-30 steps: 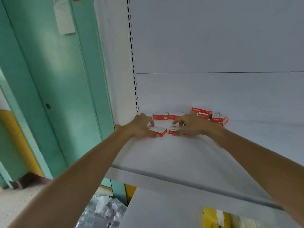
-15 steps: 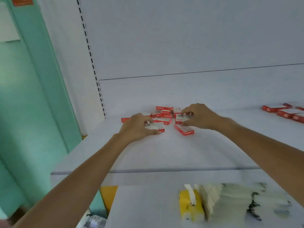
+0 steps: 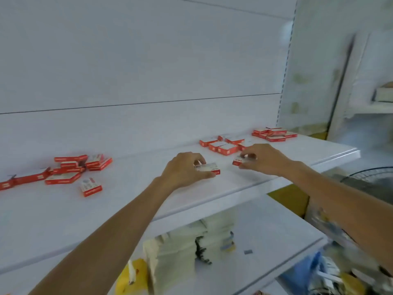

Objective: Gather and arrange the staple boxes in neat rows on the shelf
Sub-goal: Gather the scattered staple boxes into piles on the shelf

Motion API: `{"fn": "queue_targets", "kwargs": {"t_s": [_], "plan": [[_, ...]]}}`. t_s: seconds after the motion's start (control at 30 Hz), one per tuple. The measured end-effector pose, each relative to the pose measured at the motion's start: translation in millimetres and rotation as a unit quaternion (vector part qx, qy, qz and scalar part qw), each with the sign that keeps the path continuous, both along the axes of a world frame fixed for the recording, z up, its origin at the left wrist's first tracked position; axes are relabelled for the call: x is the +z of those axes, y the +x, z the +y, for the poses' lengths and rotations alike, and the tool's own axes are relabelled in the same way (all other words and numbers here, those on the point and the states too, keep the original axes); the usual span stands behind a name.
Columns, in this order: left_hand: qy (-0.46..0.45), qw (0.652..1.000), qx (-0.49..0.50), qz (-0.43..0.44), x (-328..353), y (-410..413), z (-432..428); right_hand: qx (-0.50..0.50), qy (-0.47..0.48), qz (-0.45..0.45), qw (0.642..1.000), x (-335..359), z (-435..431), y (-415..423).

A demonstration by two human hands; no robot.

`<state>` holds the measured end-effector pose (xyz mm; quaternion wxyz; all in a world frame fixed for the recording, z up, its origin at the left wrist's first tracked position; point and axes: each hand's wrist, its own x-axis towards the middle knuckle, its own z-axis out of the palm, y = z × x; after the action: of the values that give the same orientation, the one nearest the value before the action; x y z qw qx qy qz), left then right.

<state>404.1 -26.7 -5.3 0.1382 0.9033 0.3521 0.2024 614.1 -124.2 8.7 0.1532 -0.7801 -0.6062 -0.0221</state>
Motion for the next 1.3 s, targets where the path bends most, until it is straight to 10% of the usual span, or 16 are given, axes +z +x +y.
{"fn": "queue_targets", "kwargs": {"t_s": [0.43,1.3], "plan": [[0.045,0.993,-0.108,0.009,-7,201,-48,-0.125,0.042,0.068,0.989,-12,-107,192],[0.037,0.999,0.023,0.021,-12,373,42,-0.002,0.07,0.102,0.992,-11,52,367]]}}
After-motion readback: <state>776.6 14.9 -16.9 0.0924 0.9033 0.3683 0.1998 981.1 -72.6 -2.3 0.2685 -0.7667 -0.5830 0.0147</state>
